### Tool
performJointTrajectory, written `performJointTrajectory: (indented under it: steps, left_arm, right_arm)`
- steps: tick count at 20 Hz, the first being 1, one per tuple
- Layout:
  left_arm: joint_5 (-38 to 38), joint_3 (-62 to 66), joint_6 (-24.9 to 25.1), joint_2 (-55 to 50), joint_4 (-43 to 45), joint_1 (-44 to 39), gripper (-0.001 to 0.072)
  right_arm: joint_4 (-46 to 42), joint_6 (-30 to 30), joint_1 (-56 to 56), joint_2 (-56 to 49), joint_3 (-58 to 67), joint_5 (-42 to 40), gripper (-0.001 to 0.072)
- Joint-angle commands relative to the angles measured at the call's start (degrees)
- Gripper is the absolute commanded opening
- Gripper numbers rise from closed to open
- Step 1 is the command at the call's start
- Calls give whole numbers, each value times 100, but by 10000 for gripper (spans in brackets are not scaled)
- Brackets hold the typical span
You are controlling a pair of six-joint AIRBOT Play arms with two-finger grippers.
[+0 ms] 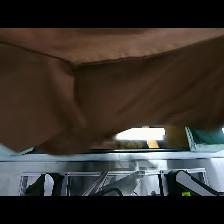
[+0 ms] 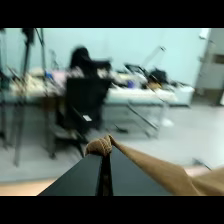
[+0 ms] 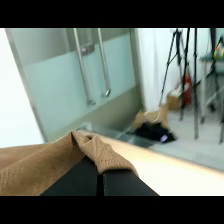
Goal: Fold the shirts.
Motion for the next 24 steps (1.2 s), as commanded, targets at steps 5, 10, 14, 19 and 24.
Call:
performJointTrajectory:
  steps: [5, 10, 14, 19, 24]
  left_arm:
    - [1117, -1611, 435, -2463, 1650, -3156, 10]
    - [1309, -221, -68, -5615, 2673, -3602, 10]
    - [977, 1541, -520, -7176, 2898, -3484, 9]
    - [721, 2562, -1329, -7689, 4002, -3497, 9]
    - [262, 2277, -1709, -7683, 4544, -3497, 11]
  right_arm:
    - [-1644, -918, 2098, -876, -3790, -1239, 22]
    - [-1353, -1169, 2072, -3300, -3676, -1744, 22]
    - [-1115, -1049, 1768, -4760, -2559, -1622, 21]
    - [-1204, -745, 1593, -5613, -1104, -1486, 21]
    - [-1711, -693, 1390, -5685, -892, -1333, 23]
